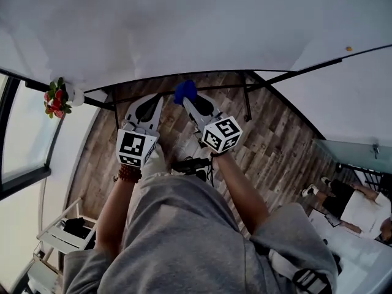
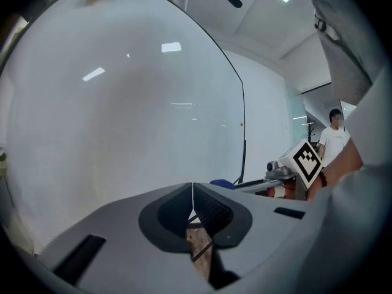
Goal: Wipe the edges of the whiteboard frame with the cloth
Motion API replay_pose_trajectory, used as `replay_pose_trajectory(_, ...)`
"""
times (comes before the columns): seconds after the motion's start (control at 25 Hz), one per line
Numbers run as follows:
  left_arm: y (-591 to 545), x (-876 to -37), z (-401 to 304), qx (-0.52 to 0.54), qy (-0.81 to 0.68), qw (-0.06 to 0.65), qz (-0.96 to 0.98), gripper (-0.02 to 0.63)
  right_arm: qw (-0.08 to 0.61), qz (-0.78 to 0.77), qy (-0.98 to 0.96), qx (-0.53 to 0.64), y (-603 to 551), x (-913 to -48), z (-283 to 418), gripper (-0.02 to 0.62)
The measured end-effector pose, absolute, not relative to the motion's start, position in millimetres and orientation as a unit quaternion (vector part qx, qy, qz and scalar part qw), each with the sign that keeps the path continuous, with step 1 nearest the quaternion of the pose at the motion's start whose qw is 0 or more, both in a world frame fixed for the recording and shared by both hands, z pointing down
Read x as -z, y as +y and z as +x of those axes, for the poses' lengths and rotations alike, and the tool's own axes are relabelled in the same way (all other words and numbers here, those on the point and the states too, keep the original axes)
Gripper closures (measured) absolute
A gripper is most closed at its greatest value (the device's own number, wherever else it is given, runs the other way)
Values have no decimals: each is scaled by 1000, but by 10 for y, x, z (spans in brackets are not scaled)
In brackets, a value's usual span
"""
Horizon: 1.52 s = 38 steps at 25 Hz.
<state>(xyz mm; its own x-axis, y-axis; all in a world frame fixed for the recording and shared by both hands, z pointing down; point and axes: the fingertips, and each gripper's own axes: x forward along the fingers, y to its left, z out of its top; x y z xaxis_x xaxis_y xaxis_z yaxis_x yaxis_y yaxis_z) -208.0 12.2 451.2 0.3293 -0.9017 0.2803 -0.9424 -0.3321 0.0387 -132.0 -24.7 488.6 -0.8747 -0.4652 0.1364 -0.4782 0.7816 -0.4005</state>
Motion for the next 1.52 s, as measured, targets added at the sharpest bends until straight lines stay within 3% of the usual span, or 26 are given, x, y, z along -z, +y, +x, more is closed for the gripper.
replay_pose_trajectory(0.84,-299,-3289,-82,-35,-557,-32,829,594,-57,444,-892,69,-253,-3005,843,508)
replay_pose_trajectory(1.16,-221,-3120,157,-20,-559,-44,828,594,-92,490,-859,112,-48,-2572,1112,508)
replay_pose_trajectory(1.52,73,-3204,245,-22,-568,-53,821,594,-76,502,-851,134,330,-2688,1102,508)
